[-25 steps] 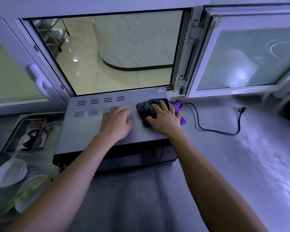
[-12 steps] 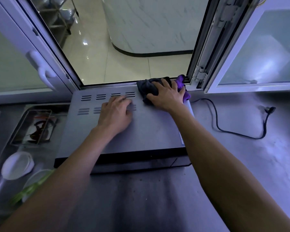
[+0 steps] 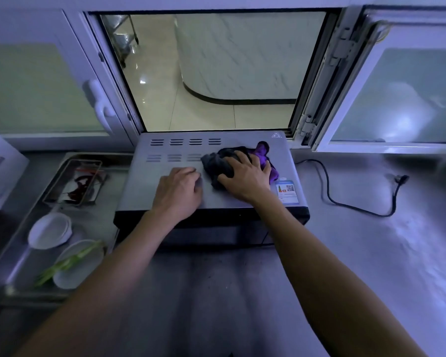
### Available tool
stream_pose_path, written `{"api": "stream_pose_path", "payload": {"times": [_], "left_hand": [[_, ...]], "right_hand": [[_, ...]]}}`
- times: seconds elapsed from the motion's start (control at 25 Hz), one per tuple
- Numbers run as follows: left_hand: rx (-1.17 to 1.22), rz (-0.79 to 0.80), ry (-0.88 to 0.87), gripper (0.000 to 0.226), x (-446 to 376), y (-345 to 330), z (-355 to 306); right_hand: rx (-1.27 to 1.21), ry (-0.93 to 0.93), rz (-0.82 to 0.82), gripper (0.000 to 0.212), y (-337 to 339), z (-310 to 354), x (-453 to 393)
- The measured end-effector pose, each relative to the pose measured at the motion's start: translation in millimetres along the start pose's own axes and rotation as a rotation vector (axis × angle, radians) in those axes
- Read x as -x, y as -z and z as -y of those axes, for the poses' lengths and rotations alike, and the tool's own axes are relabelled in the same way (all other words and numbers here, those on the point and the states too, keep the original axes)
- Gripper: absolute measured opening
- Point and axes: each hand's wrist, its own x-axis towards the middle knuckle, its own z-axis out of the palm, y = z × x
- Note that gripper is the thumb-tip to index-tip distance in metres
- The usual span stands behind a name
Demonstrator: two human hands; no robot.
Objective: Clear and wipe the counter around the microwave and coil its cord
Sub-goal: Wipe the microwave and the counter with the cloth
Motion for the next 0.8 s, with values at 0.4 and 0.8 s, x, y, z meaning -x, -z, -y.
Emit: {"api": "stream_pose_path", "payload": {"times": [0.4,0.8], "left_hand": [[0.029,-0.089,0.013,0.022,65,-5,3],[0.090,-0.069,-0.049,0.019,58,-8,-15]], "right_hand": [[-0.033,0.075,-0.079,0.057,-14,-12,113],[-0.043,0.095,-0.230,0.051,-22,-20,136]]}}
